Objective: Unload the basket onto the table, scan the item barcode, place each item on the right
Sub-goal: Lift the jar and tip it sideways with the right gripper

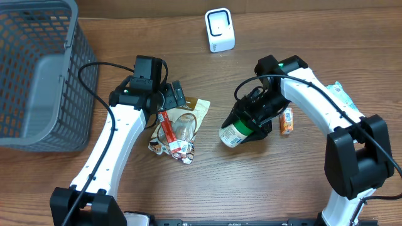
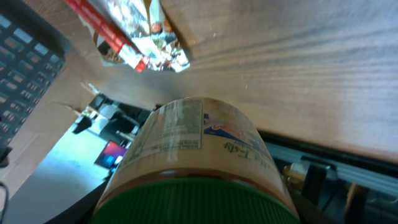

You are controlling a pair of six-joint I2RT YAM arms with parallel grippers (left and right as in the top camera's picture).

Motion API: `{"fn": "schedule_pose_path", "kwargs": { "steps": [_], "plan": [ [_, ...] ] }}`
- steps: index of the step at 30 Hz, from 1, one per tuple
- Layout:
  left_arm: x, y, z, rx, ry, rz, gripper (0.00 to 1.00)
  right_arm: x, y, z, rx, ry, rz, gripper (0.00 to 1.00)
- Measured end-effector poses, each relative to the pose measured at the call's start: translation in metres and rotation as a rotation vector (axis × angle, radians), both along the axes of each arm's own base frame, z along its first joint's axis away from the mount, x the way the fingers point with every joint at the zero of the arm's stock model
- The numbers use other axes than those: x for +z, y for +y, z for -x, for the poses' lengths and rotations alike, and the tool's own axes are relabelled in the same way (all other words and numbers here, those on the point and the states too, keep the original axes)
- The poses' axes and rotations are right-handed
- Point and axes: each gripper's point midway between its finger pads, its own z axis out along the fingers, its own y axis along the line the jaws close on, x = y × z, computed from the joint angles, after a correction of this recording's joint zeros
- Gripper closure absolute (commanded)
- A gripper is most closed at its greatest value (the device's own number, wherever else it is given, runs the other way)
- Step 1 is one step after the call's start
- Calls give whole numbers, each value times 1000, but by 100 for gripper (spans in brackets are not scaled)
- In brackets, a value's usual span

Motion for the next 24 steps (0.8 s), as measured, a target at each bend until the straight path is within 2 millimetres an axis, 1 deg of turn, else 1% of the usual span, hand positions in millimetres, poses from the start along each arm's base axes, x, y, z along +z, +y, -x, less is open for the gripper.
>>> {"fn": "schedule_pose_path", "kwargs": {
  "steps": [5, 14, 16, 24],
  "plan": [
    [0, 0, 0, 0, 0, 0, 0, 9, 3, 8, -12, 61, -33, 89],
    [0, 0, 0, 0, 0, 0, 0, 28, 14, 12, -42, 132, -134, 89],
    [0, 0, 0, 0, 0, 0, 0, 30, 15, 12, -46, 138, -146, 91],
    [0, 0, 0, 0, 0, 0, 0, 43, 18, 19, -72, 223, -186, 91]
  ]
}}
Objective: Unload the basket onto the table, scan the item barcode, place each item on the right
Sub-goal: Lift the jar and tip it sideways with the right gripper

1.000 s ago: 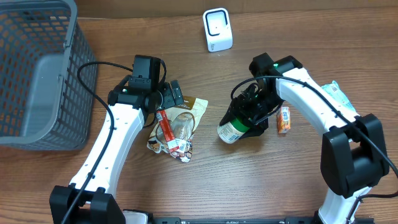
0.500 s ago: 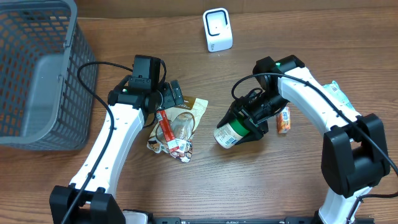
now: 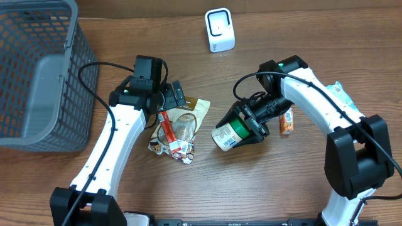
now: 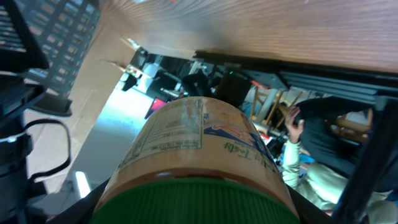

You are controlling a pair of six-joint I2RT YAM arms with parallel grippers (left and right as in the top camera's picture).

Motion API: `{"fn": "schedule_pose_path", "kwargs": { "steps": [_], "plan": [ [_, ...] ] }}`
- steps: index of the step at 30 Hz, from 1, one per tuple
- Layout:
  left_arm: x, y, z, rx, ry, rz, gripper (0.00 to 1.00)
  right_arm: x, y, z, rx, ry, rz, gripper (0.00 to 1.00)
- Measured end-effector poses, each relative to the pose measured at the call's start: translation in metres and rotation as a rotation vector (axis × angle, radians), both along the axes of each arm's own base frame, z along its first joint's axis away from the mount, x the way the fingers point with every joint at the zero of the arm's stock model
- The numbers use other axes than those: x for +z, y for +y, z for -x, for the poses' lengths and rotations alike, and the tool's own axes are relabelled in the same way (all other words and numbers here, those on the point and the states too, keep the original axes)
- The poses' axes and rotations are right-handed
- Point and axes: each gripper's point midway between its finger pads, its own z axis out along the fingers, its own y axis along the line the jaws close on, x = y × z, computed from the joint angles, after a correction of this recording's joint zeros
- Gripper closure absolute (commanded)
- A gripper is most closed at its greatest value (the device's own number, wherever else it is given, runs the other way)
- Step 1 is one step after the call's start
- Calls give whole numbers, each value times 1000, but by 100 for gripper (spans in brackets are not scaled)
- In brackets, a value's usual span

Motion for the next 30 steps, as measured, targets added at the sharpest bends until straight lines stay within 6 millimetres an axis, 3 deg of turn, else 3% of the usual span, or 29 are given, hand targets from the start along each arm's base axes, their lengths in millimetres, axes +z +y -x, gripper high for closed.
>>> {"fn": "schedule_pose_path", "kwargs": {
  "steps": [22, 26, 30],
  "plan": [
    [0, 0, 0, 0, 0, 0, 0, 7, 4, -2, -16, 11, -43, 89],
    [0, 0, 0, 0, 0, 0, 0, -4, 5, -13, -1, -90, -36, 89],
    [0, 0, 0, 0, 0, 0, 0, -30, 0, -32, 33, -267, 47, 89]
  ]
}}
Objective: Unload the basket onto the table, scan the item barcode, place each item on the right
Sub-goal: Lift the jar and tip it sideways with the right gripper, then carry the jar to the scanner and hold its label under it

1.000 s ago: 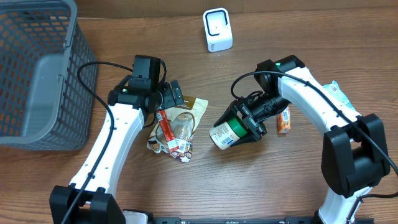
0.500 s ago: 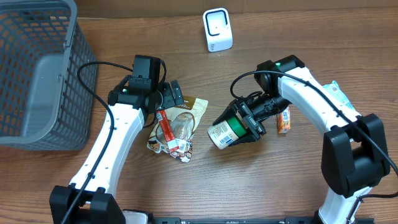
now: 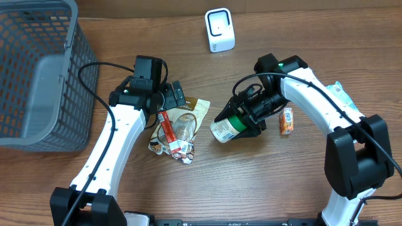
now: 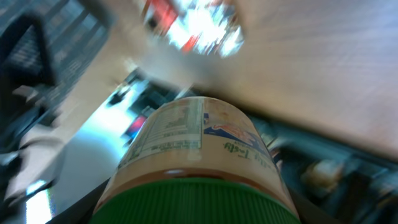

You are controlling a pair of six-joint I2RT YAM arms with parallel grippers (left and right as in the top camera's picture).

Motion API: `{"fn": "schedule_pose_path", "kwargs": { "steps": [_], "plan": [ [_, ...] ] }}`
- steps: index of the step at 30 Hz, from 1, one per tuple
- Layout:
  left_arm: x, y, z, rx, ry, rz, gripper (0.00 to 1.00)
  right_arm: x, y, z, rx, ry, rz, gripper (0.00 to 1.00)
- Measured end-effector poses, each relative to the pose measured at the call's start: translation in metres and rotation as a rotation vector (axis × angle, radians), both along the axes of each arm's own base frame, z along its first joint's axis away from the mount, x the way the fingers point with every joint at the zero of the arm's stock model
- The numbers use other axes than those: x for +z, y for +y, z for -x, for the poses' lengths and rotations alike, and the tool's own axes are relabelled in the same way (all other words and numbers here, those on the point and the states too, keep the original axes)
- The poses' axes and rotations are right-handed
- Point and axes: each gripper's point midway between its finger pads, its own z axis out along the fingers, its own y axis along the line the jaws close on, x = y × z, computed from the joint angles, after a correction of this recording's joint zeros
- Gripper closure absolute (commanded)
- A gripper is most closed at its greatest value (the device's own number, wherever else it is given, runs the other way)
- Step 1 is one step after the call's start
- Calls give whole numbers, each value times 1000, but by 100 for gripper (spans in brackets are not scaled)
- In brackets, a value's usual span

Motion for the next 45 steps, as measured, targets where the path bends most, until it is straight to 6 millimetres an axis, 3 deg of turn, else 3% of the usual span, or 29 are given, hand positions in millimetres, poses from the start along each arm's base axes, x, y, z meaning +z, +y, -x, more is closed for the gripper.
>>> {"fn": "schedule_pose_path", "kwargs": {
  "steps": [7, 8, 13, 17, 21, 28, 32, 36, 40, 45],
  "plan": [
    [0, 0, 0, 0, 0, 0, 0, -51, -36, -43, 14, -291, 325, 89],
    [0, 0, 0, 0, 0, 0, 0, -55, -41, -49, 13, -321, 362, 96],
    [0, 0, 0, 0, 0, 0, 0, -61, -45, -88, -25, -503, 426, 96],
    [0, 0, 0, 0, 0, 0, 0, -54, -45, -109, -30, -603, 430, 96],
    [0, 0, 0, 0, 0, 0, 0, -21, -44, -136, -37, -725, 424, 96],
    [0, 0, 0, 0, 0, 0, 0, 86, -35, -205, -18, -1175, 396, 96],
    [0, 0, 0, 0, 0, 0, 0, 135, -33, -240, -81, -1409, 400, 96],
    [0, 0, 0, 0, 0, 0, 0, 161, -30, -259, -132, -1538, 391, 96],
    [0, 0, 0, 0, 0, 0, 0, 173, -27, -270, -164, -1608, 380, 96],
    [0, 0, 0, 0, 0, 0, 0, 157, -19, -295, -183, -1653, 376, 96]
  ]
}}
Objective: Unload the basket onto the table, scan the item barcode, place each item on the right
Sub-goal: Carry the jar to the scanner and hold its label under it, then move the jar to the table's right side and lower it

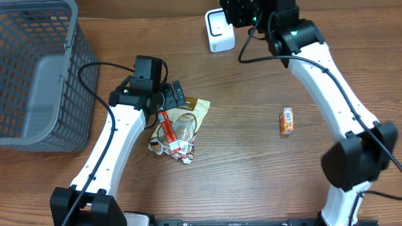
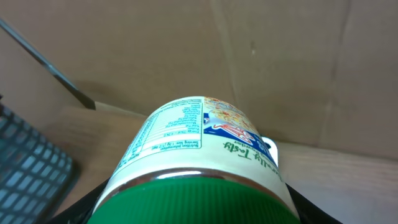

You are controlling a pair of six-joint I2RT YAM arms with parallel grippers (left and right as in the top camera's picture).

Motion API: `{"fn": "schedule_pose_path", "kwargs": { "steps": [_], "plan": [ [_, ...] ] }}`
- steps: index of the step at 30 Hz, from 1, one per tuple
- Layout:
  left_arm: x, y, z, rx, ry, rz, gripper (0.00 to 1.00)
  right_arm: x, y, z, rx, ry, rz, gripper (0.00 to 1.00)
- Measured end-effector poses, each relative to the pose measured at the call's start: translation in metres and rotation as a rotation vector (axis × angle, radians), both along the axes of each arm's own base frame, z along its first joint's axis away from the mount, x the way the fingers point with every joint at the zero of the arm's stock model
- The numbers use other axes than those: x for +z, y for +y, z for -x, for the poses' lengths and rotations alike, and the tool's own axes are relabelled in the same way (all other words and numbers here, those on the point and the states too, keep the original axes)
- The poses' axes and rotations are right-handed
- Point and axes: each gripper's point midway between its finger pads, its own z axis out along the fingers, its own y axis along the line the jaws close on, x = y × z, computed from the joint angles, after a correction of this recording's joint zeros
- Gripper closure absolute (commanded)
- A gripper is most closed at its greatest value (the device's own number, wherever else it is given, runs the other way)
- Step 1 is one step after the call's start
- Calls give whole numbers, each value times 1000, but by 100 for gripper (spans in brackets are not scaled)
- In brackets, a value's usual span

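A jar (image 2: 199, 140) with a green ribbed lid and a white label fills the right wrist view, its nutrition panel facing up. My right gripper (image 2: 193, 208) is shut on it, one black finger on each side of the lid. Overhead, the right gripper (image 1: 242, 11) is raised at the table's far edge, right beside the white scanner (image 1: 220, 30); the jar itself is hidden under the gripper there. My left gripper (image 1: 171, 97) rests at the top of a snack pouch (image 1: 182, 129), and its jaws cannot be made out.
A grey mesh basket (image 1: 38, 69) stands at the far left. A red stick packet (image 1: 165, 127) lies across the pouch. A small orange packet (image 1: 286, 120) lies at mid right. A cardboard wall (image 2: 280, 62) rises behind the table.
My right gripper, still holding the jar, has moved from low over the table's middle to the far edge beside the scanner. The left arm has not moved.
My right gripper held the jar low near the middle of the table, beside the orange packet. In the two later moments the jar was turned at other angles at about the same place. Now it is held up beside the scanner. The left arm stayed on the pouch throughout.
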Motion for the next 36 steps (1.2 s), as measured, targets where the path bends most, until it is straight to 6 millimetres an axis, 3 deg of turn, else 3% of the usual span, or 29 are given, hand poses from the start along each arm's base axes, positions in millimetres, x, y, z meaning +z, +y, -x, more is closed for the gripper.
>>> {"fn": "schedule_pose_path", "kwargs": {
  "steps": [6, 11, 16, 22, 33, 36],
  "plan": [
    [0, 0, 0, 0, 0, 0, 0, -72, 14, -37, -3, 23, 13, 96],
    [0, 0, 0, 0, 0, 0, 0, -110, 24, -63, -4, -28, -6, 96],
    [0, 0, 0, -1, 0, 0, 0, -123, 30, -79, -5, -104, -36, 96],
    [0, 0, 0, 0, 0, 0, 0, -123, 34, -90, -5, -191, -71, 96],
    [0, 0, 0, 0, 0, 0, 0, -125, 30, -98, -48, -232, -79, 96],
    [0, 0, 0, 0, 0, 0, 0, -134, 28, -99, -57, -222, -72, 96]
  ]
}}
